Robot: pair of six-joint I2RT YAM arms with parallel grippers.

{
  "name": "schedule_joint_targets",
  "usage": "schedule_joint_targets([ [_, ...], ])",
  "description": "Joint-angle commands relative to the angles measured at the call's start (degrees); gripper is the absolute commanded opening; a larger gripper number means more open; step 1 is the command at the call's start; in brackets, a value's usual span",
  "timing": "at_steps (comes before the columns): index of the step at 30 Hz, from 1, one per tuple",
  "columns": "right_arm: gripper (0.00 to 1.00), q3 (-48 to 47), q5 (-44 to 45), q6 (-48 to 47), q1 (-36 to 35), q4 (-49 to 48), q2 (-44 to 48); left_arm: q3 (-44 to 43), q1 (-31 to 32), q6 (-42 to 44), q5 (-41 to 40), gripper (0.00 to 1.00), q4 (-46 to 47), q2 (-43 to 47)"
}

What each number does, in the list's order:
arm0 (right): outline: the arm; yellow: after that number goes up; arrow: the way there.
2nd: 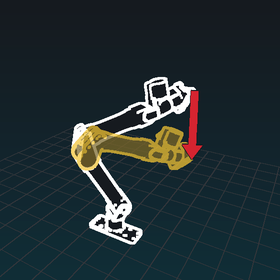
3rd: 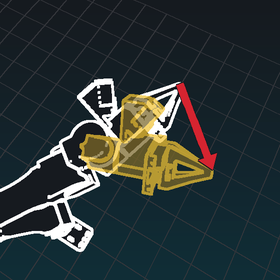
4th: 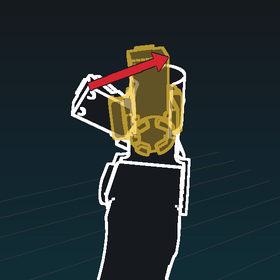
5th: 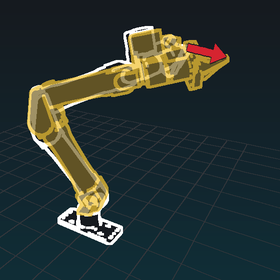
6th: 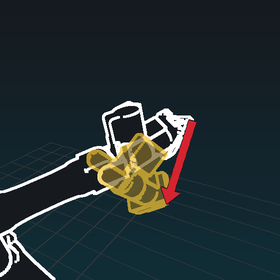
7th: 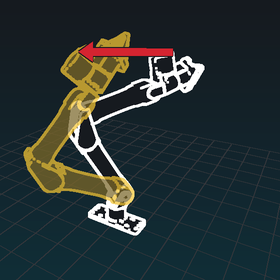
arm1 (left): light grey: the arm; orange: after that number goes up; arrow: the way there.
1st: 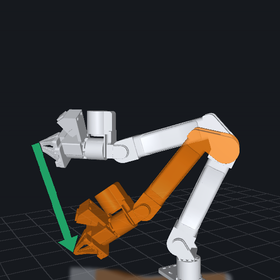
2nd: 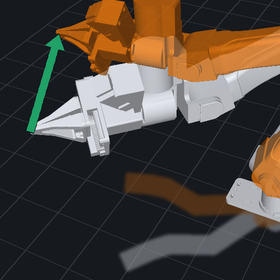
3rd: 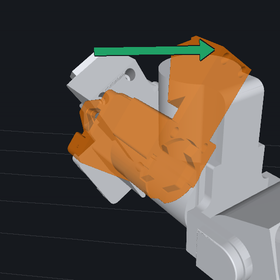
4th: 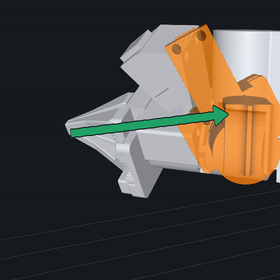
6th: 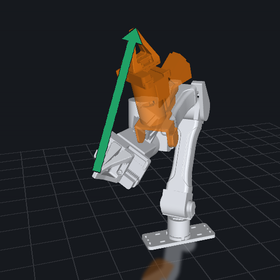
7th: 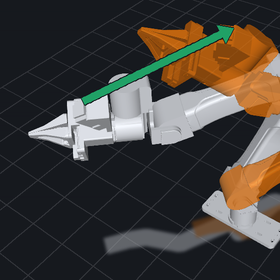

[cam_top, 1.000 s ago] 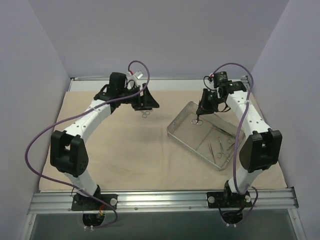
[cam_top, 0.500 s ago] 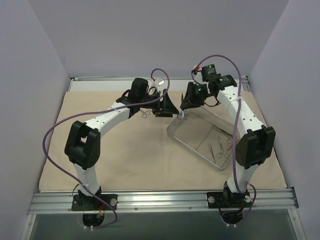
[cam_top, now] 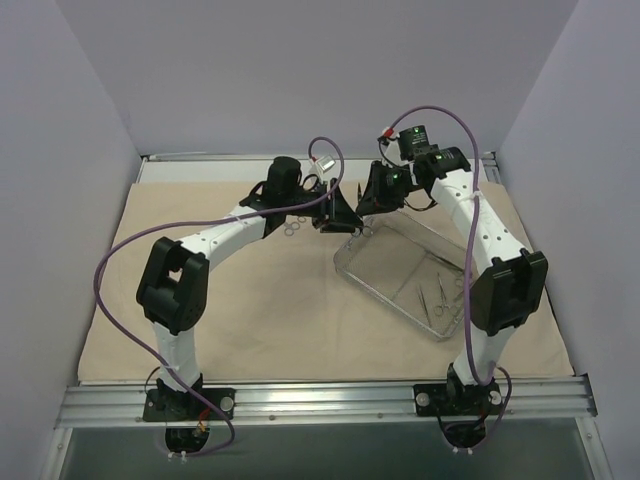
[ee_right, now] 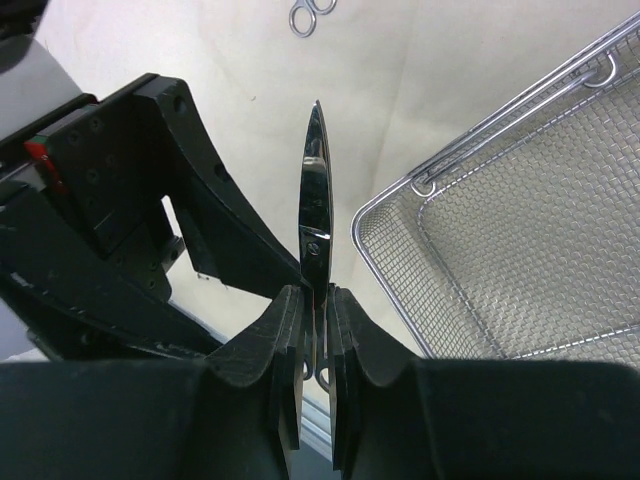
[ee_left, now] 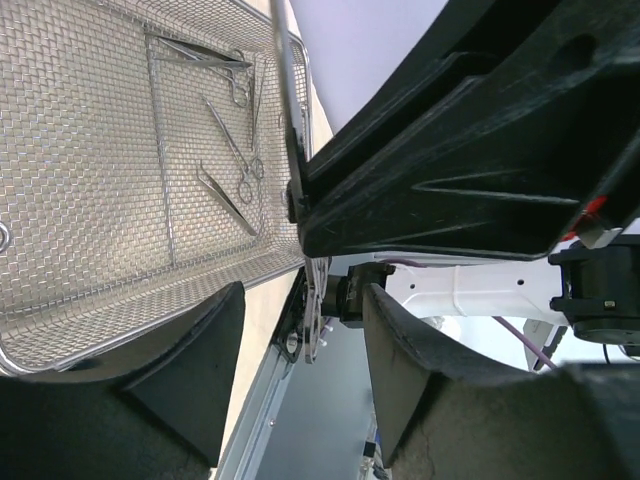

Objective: Open and lay out the surgical kit
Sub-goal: Place the medical item in the surgical kit.

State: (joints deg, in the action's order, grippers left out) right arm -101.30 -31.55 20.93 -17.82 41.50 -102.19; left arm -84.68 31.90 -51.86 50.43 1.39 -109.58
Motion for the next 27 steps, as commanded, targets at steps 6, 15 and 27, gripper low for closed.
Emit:
schedule_joint_targets([
  [6,0.0,-2.85,-0.79,-0.36,-0.81,1.04,-1.69,-2.15,0.09,-2.55,4.14,0.15,7.74,-0.9],
  [15,0.45,-12.07,7.54,1.21,0.86,6.84,-5.82,2.48,-4.82,5.88,-6.47,0.02,-1.3,5.42],
  [27,0.49,-10.16,11.68,-1.68,15.27,14.75,-3.11,20.25,-20.03,2.03,-23.01,0.02,10.79,10.01],
])
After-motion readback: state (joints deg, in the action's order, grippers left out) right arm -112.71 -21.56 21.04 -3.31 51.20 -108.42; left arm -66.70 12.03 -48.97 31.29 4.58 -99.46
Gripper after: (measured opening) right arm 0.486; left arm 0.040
